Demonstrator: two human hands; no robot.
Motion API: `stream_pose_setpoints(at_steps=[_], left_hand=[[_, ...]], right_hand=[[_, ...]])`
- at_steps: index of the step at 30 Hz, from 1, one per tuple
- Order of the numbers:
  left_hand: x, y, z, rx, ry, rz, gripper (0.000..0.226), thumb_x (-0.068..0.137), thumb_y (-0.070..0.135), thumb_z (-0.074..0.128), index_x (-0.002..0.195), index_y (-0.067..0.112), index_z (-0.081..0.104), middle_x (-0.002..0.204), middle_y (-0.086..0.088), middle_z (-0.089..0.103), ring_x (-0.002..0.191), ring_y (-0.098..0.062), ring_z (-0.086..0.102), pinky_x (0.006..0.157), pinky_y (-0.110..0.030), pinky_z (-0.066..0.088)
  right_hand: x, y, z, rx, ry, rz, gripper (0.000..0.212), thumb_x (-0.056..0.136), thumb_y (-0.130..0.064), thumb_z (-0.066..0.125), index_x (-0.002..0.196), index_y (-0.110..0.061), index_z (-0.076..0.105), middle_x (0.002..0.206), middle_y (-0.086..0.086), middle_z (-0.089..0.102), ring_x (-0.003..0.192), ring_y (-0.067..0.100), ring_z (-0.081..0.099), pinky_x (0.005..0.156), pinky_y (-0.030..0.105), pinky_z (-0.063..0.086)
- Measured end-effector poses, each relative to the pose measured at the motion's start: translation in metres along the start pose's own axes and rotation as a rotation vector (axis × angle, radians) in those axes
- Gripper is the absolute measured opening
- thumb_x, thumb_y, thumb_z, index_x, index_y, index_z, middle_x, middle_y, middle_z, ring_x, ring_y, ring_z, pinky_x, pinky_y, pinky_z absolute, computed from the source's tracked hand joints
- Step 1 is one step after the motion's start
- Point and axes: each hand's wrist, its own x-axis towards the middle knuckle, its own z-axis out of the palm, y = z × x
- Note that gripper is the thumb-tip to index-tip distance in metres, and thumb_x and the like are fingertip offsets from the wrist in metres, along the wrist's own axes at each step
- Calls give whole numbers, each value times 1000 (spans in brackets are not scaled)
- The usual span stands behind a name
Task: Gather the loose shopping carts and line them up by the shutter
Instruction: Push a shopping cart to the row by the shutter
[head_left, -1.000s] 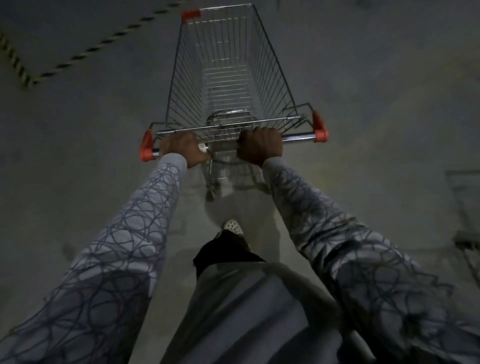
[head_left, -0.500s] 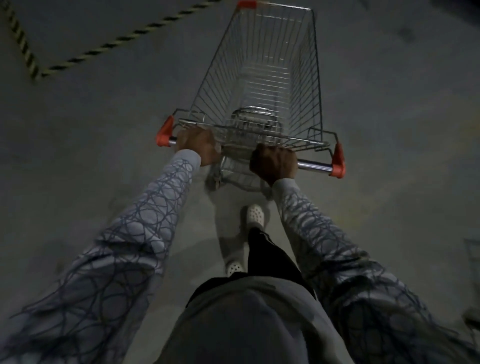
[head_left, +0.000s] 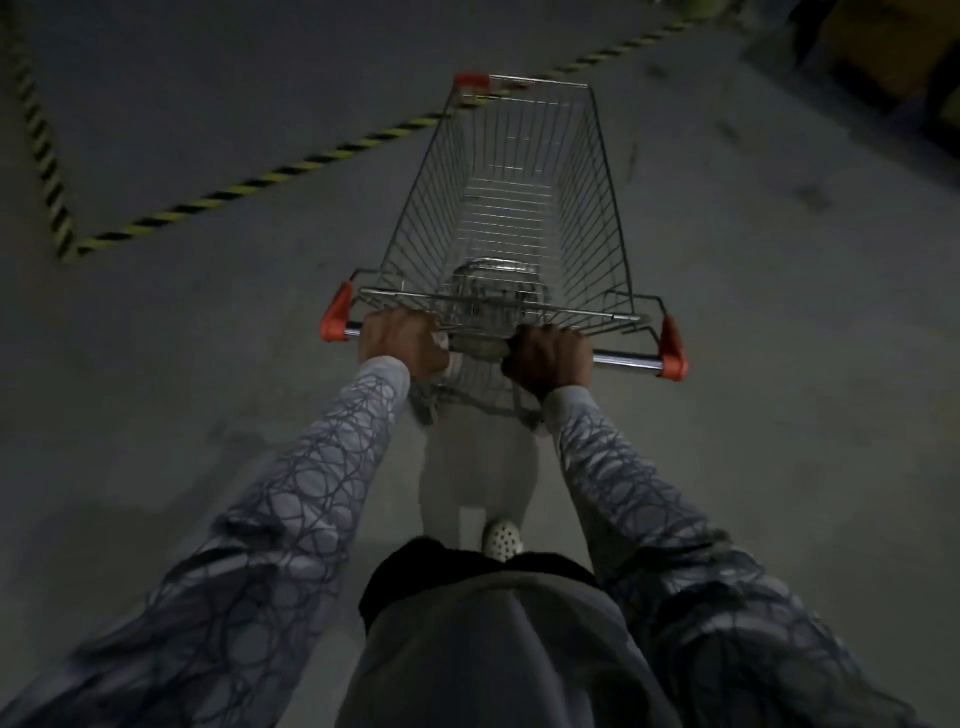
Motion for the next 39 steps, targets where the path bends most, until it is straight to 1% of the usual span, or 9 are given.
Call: stream_pose_setpoints(at_steps=[3, 9, 15, 21, 24, 27, 30, 36, 39], left_hand=[[58, -22, -17, 49, -38, -66, 37, 74, 43, 68, 99, 17, 76, 104, -10, 73, 99, -32, 69, 81, -33, 49], [198, -99, -43, 123, -106, -93, 42, 69, 48, 58, 93, 17, 75, 98, -9, 72, 95, -31, 68, 79, -33, 48], [350, -173, -76, 183, -155, -128, 23, 70, 41, 67, 80, 21, 69, 95, -7, 72, 92, -30, 68, 78, -33, 49], [474, -199, -111, 107, -314, -129, 41, 77, 49, 65, 105, 20, 72, 113, -6, 69, 105, -29, 65, 85, -33, 46], [534, -205, -126, 19, -464, -113, 62, 61, 56, 60, 111, 21, 72, 118, -7, 68, 105, -28, 64, 91, -35, 51], [591, -222, -134, -5, -507, -98, 65, 54, 60, 60, 103, 21, 75, 111, -7, 69, 94, -28, 64, 88, -37, 55], [641, -246, -147, 7, -461, -124, 53, 67, 57, 68, 104, 20, 75, 118, -7, 67, 107, -30, 62, 87, -33, 49], [729, -297, -166, 73, -395, -320, 40, 42, 55, 66, 68, 25, 64, 105, -3, 72, 98, -28, 66, 84, -34, 53], [745, -305, -174, 71, -391, -392, 35, 48, 50, 68, 70, 23, 65, 106, -5, 72, 96, -28, 67, 71, -30, 46]], right_hand=[[58, -22, -5, 9, -3, -28, 31, 86, -36, 57, 103, -15, 73, 102, 13, 75, 95, 36, 72, 77, 37, 49], [192, -81, -10, 48, -7, -102, 31, 89, -39, 54, 103, -17, 70, 103, 12, 75, 96, 34, 72, 77, 36, 50], [341, -141, -26, 78, -43, -130, 31, 92, -38, 54, 109, -17, 69, 111, 11, 73, 102, 33, 70, 78, 36, 47], [469, -159, -56, 43, -89, -117, 36, 93, -41, 52, 114, -16, 68, 117, 14, 70, 107, 36, 67, 85, 36, 47], [529, -162, -73, 9, -167, -87, 40, 91, -42, 52, 116, -15, 67, 121, 12, 69, 112, 33, 65, 90, 38, 47], [595, -170, -88, 24, -264, -107, 46, 90, -47, 53, 123, -16, 65, 128, 11, 67, 119, 32, 63, 94, 38, 48], [661, -189, -94, 41, -338, -177, 52, 91, -53, 52, 129, -18, 61, 133, 10, 63, 122, 34, 61, 99, 43, 49], [755, -236, -101, 74, -254, -356, 36, 87, -46, 62, 107, -19, 71, 107, 9, 72, 98, 34, 70, 70, 38, 52], [783, -248, -109, 35, -236, -436, 38, 89, -44, 63, 112, -16, 72, 111, 11, 72, 101, 34, 69, 76, 37, 55]])
